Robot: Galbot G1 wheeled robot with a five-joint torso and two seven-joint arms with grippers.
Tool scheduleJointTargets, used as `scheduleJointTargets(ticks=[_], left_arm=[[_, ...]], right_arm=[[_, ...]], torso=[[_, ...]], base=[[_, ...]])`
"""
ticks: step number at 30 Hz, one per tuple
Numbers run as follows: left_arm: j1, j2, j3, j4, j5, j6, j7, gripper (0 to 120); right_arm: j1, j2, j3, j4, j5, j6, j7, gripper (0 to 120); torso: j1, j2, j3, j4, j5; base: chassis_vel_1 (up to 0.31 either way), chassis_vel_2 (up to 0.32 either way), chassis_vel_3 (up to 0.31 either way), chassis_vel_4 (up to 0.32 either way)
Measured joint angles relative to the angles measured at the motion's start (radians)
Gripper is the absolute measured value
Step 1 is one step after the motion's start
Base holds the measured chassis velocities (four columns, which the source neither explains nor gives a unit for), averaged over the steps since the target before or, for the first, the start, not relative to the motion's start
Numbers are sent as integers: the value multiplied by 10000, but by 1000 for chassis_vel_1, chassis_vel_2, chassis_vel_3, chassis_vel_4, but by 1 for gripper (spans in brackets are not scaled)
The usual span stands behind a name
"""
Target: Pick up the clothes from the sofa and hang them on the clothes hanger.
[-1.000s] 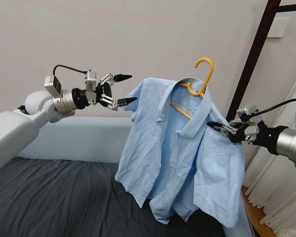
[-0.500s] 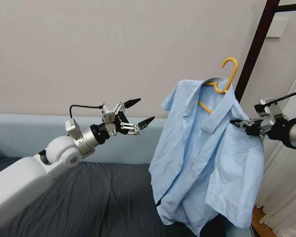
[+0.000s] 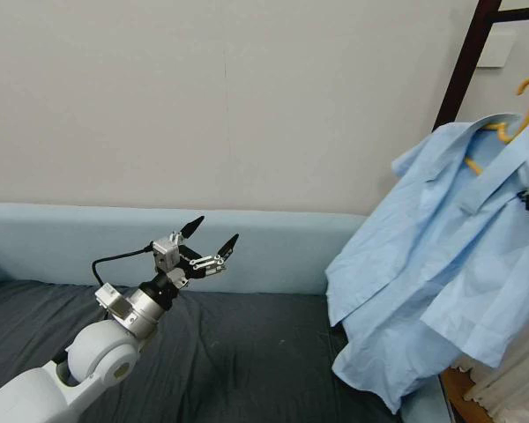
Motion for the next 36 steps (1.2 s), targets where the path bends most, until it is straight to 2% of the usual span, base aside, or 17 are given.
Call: scheduleJointTargets(ticks=[4,8,11,13,14,16,19,20,23,24,28,29,31,33,34,36], left_arm=[[794,-179,-449,-74,466,122,-467,100],[1707,-658,-1005,-233,987,340,-962,100],[3182,-1561,-1940,-615,1450,489,-1339,100],[4046,-2035,-2315,-731,1732,233,-1336,100],[4046,-2035,-2315,-731,1732,233,-1336,100],[4848,-2412,-2581,-837,2120,-140,-1191,100],[5489,-2846,-2706,-1044,2372,-260,-1129,100],[5489,-2846,-2706,-1044,2372,-260,-1129,100],[5681,-3330,-2701,-1108,2509,-245,-1142,100],[5681,-3330,-2701,-1108,2509,-245,-1142,100],[5708,-3717,-2612,-1118,2550,-90,-1183,100],[5708,-3717,-2612,-1118,2550,-90,-1183,100],[5735,-3857,-2592,-1118,2564,-43,-1183,100],[5806,-3958,-2591,-1118,2602,-32,-1190,100],[5806,-3958,-2591,-1118,2602,-32,-1190,100],[5887,-4057,-2608,-1119,2663,-32,-1193,100]], right_arm=[[346,-308,-273,-630,-87,-88,6,1],[166,-249,-263,-1284,-944,-86,-793,1],[-269,429,-384,-1898,-2683,272,-1924,1],[-477,915,-611,-2332,-4025,530,-2590,1],[-477,915,-611,-2332,-4025,530,-2590,1],[-572,1510,-891,-3211,-5431,919,-3555,1],[-505,2089,-1205,-4439,-6618,1452,-4603,1],[-505,2089,-1205,-4439,-6618,1452,-4603,1],[155,2912,-2033,-5427,-7811,2107,-5427,1],[155,2912,-2033,-5427,-7811,2107,-5427,1],[2099,4362,-4002,-6324,-8615,2522,-5667,1],[2099,4362,-4002,-6324,-8615,2522,-5667,1],[3456,5034,-4976,-6928,-8773,2637,-5618,1],[4411,5384,-5751,-7390,-9021,2747,-5627,1],[4411,5384,-5751,-7390,-9021,2747,-5627,1],[5103,5542,-6451,-7692,-9476,2854,-5755,1]], torso=[[-1,0,-1,-4,-5],[0,1,-1,-6,-7],[0,0,0,3,3],[-1,0,0,6,-2],[-1,0,0,6,-2],[-1,0,1,5,4],[0,1,0,-3,2],[0,1,0,-3,2],[-1,1,-1,-11,-2],[-1,1,-1,-11,-2],[0,0,2,2,3],[0,0,2,2,3],[1,-2,3,5,1],[2,-2,3,11,-13],[2,-2,3,11,-13],[2,-1,3,10,-12]], base=[[0,0,0,0],[0,0,0,0],[0,0,0,0],[0,0,0,0],[0,0,0,0],[0,0,0,0],[0,0,0,0],[0,0,0,0],[0,0,0,0],[0,0,0,0],[0,0,0,0],[0,0,0,0],[0,0,0,0],[0,0,0,0],[0,0,0,0],[0,0,0,0]])
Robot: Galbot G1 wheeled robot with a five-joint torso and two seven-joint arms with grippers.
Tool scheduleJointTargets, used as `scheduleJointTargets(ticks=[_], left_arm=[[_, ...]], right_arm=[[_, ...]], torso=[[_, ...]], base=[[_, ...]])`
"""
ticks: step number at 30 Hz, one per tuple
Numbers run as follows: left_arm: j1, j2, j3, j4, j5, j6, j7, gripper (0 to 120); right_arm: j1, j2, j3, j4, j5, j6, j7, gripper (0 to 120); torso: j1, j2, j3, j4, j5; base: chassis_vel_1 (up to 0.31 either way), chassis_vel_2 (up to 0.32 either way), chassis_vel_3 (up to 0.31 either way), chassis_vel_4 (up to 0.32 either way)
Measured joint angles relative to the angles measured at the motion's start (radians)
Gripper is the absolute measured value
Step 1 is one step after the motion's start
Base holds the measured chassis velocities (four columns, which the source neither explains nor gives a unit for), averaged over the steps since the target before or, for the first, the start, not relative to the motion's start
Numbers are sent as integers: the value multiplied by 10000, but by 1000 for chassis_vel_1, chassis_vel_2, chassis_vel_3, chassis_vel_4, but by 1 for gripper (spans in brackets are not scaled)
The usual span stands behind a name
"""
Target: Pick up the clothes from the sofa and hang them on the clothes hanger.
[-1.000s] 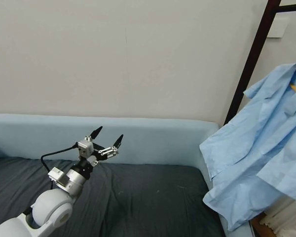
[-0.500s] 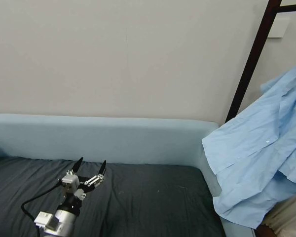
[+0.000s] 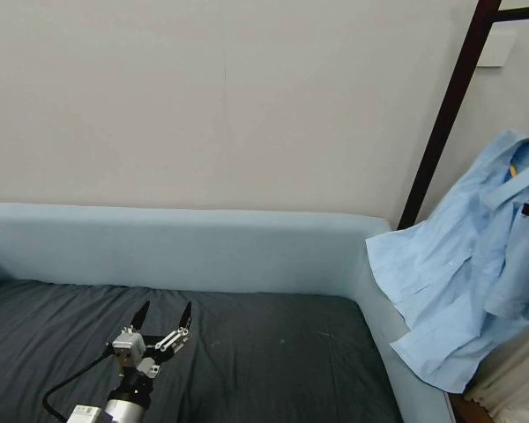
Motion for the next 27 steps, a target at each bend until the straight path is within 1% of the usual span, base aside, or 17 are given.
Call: scheduleJointTargets(ticks=[2,4,6,8,9,11,12,13,14,17,18,19,20,24,25,27], left_arm=[[82,-121,-14,-11,34,-16,-1,100],[99,-155,-15,-12,49,-23,-1,100],[158,-258,16,-13,119,-87,-2,100],[194,-309,63,-13,175,-134,2,100],[194,-309,63,-13,175,-134,2,100],[217,-374,122,-11,248,-189,12,100],[224,-394,136,-11,265,-202,19,100],[238,-423,140,-23,277,-224,18,100],[238,-423,140,-23,277,-224,18,100],[315,-436,108,-62,291,-288,19,100],[350,-436,75,-71,294,-329,19,100],[350,-436,75,-71,294,-329,19,100],[384,-438,52,-75,295,-354,19,100],[496,-463,6,-84,296,-458,10,100],[496,-463,6,-84,296,-458,10,100],[533,-485,2,-115,296,-479,5,100]], right_arm=[[365,1,-460,-56,-638,7,-172,1],[413,-27,-537,-35,-839,9,-223,1],[742,-175,-908,134,-1430,-30,-298,1],[1227,-216,-1320,145,-1539,-108,-299,1],[1227,-216,-1320,145,-1539,-108,-299,1],[2292,-180,-2174,-49,-1649,-108,-358,1],[2653,-134,-2429,-116,-1658,-107,-381,1],[3205,-46,-2876,-211,-1665,-105,-418,1],[3205,-46,-2876,-211,-1665,-105,-418,1],[4277,249,-3859,-491,-1719,-153,-458,1],[4658,380,-4208,-589,-1687,-218,-455,1],[4658,380,-4208,-589,-1687,-218,-455,1],[4981,494,-4467,-652,-1594,-315,-450,1],[6442,1005,-5405,-802,-533,-1226,-189,1],[6442,1005,-5405,-802,-533,-1226,-189,1],[7211,1319,-5769,-1064,278,-1697,105,1]], torso=[[0,0,0,-11,8],[0,0,0,-13,9],[0,0,-2,-19,11],[-1,0,-3,-19,9],[-1,0,-3,-19,9],[0,0,-2,-11,10],[-1,0,-2,-11,9],[-1,0,-3,-9,0],[-1,0,-3,-9,0],[0,0,-2,-10,13],[0,1,-2,-9,12],[0,1,-2,-9,12],[0,0,-2,-10,11],[-1,0,-1,-11,10],[-1,0,-1,-11,10],[-1,1,-3,-14,1]], base=[[0,0,0,0],[0,0,0,0],[0,0,0,0],[0,0,0,0],[0,0,0,0],[0,0,0,0],[0,0,0,0],[0,0,0,0],[0,0,0,0],[0,0,0,0],[0,0,0,0],[0,0,0,0],[0,0,0,0],[0,0,0,0],[0,0,0,0],[0,0,0,0]])
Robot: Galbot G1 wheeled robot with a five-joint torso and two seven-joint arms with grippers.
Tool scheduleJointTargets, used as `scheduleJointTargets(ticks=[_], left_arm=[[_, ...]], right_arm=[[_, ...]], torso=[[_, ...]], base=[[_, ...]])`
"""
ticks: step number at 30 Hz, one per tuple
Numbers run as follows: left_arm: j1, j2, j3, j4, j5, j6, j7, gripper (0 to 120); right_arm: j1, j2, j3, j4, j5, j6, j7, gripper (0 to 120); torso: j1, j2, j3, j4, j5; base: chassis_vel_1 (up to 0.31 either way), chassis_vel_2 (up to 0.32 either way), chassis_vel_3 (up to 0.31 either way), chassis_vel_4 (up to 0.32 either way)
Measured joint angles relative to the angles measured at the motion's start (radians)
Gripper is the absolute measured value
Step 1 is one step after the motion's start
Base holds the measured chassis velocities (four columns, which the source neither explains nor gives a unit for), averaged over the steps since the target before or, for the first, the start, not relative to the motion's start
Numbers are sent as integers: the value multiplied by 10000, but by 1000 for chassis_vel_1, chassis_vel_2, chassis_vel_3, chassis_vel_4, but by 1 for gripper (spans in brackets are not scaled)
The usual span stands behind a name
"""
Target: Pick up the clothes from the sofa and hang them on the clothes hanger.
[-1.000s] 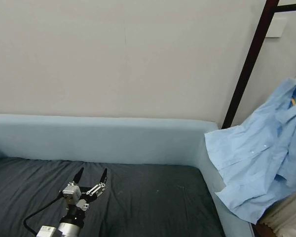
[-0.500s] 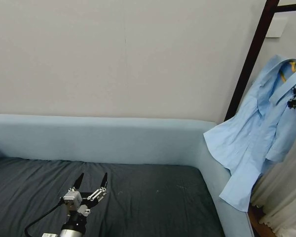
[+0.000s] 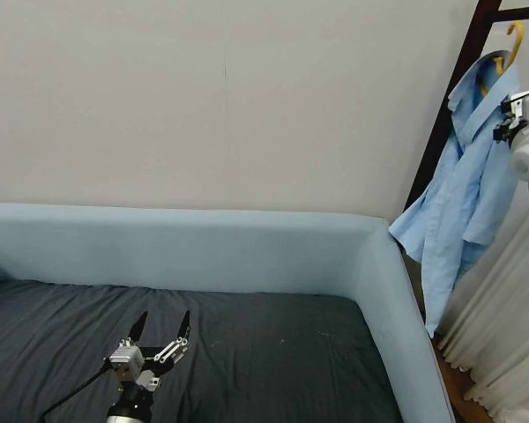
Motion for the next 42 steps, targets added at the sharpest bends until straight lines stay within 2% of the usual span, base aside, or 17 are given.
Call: scheduleJointTargets(ticks=[4,8,10,13,16,19,27,33,42], left_arm=[[33,-5,-47,-31,6,-51,0,100],[38,-6,-69,-21,7,-90,1,100],[42,-67,-52,-28,30,-95,0,100],[96,-211,-18,-71,122,-118,1,100],[160,-283,-12,-88,187,-173,2,100],[236,-344,-12,-164,244,-204,1,100],[323,-370,-74,-261,257,-240,-6,100],[454,-473,-94,-275,307,-410,-9,100],[529,-589,-154,-238,266,-645,-2,100]], right_arm=[[651,323,-116,-296,989,-523,312,1],[1215,468,-347,-413,1801,-861,599,1],[1606,570,-535,-511,2690,-1152,1026,1],[2217,672,-1023,-613,3772,-1263,1727,1],[2495,711,-1351,-720,4147,-1269,1953,1],[2629,797,-1634,-1113,4427,-1272,2155,1],[2697,1012,-1810,-1709,4866,-1272,2478,1],[2838,1508,-1944,-2566,5025,-1268,2654,1],[2879,2757,-2025,-4127,4894,-1251,2715,1]], torso=[[0,0,1,7,7],[0,0,1,1,8],[0,0,1,2,7],[0,0,1,7,5],[0,0,0,7,-1],[0,0,1,5,11],[-1,0,1,4,8],[-1,0,1,3,8],[0,0,1,5,6]], base=[[0,0,0,0],[0,0,0,0],[0,0,0,0],[0,0,0,0],[0,0,0,0],[0,0,0,0],[0,0,0,0],[0,0,0,0],[0,0,0,0]])
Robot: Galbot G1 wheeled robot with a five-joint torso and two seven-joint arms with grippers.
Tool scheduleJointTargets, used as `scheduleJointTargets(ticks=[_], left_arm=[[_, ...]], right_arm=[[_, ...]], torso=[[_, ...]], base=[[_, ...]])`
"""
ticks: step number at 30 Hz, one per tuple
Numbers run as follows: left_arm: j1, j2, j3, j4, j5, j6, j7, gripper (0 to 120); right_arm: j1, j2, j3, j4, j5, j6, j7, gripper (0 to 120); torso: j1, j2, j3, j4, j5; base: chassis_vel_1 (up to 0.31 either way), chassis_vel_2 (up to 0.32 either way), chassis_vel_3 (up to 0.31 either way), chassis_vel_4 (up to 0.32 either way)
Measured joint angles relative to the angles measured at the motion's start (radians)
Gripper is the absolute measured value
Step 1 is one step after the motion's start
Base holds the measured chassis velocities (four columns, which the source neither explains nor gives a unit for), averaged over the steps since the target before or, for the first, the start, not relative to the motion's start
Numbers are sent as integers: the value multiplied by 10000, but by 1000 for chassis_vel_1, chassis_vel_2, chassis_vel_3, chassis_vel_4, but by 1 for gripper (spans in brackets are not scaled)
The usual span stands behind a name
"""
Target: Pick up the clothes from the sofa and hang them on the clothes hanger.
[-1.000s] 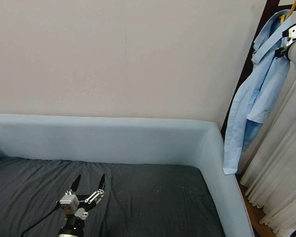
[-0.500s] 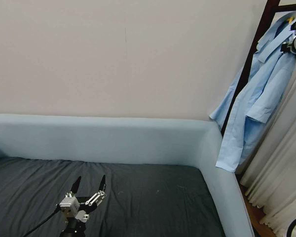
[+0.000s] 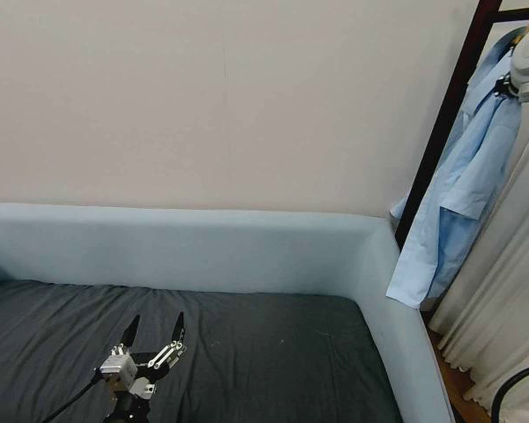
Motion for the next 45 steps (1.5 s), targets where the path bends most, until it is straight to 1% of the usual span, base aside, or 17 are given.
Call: scheduleJointTargets(ticks=[7,13,21,22,25,26,28,32,33,36,37,38,39,41,43,44,45], left_arm=[[86,-23,2,157,-11,-183,61,100],[95,-53,24,172,-10,-184,67,100],[138,-105,92,115,51,-121,70,100],[138,-105,92,115,51,-121,70,100],[150,-109,42,130,144,-125,57,100],[150,-109,42,130,144,-125,57,100],[166,-104,9,159,174,-144,35,100],[169,-192,12,170,255,-149,26,100],[169,-192,12,170,255,-149,26,100],[232,-289,-18,267,254,-221,102,100],[279,-315,-52,317,264,-284,159,100],[279,-315,-52,317,264,-284,159,100],[312,-345,-68,346,280,-346,205,100],[343,-424,-120,402,285,-427,269,100],[339,-448,-139,408,270,-435,281,100],[320,-520,-166,439,228,-464,370,100],[318,-536,-164,453,228,-476,417,100]], right_arm=[[-7,899,172,-1451,-873,12,-764,1],[-293,970,527,-1635,-1342,25,-1251,1],[-559,17,645,165,-1346,44,-1280,32],[-559,17,645,165,-1346,44,-1280,32],[-628,-970,560,2007,-1470,73,-1817,46],[-628,-970,560,2007,-1470,73,-1817,46],[-736,-1579,521,3345,-1609,235,-2088,56],[-1226,-2312,896,5383,-2076,679,-1911,73],[-1226,-2312,896,5383,-2076,679,-1911,73],[-2009,-3082,1465,6943,-2486,1940,-2235,86],[-2461,-3409,1838,7447,-2711,2434,-2435,90],[-2461,-3409,1838,7447,-2711,2434,-2435,90],[-2977,-3739,2331,7894,-2895,2852,-2646,93],[-4789,-4676,4161,8961,-3263,3962,-3253,98],[-5311,-4905,4616,9181,-3401,4239,-3415,99],[-7265,-5711,5668,10054,-3787,5296,-3925,100],[-7961,-5951,6033,10328,-3850,5611,-4055,100]], torso=[[0,0,0,0,-3],[0,-1,0,-1,0],[0,0,-1,0,0],[0,0,-1,0,0],[0,-1,-1,-3,2],[0,-1,-1,-3,2],[-1,0,-2,-10,5],[-1,0,-2,1,1],[-1,0,-2,1,1],[-1,0,-2,11,-11],[0,0,-2,6,-3],[0,0,-2,6,-3],[0,0,0,10,2],[0,-1,-1,-2,6],[-1,1,-3,-4,3],[-3,2,-4,-15,6],[-3,0,-2,-13,12]], base=[[0,0,0,0],[0,0,0,0],[0,0,0,0],[0,0,0,0],[0,0,0,0],[0,0,0,0],[0,0,0,0],[0,0,0,0],[0,0,0,0],[0,0,0,0],[0,0,0,0],[0,0,0,0],[0,0,0,0],[0,0,0,0],[0,0,0,0],[0,0,0,0],[0,0,0,0]])
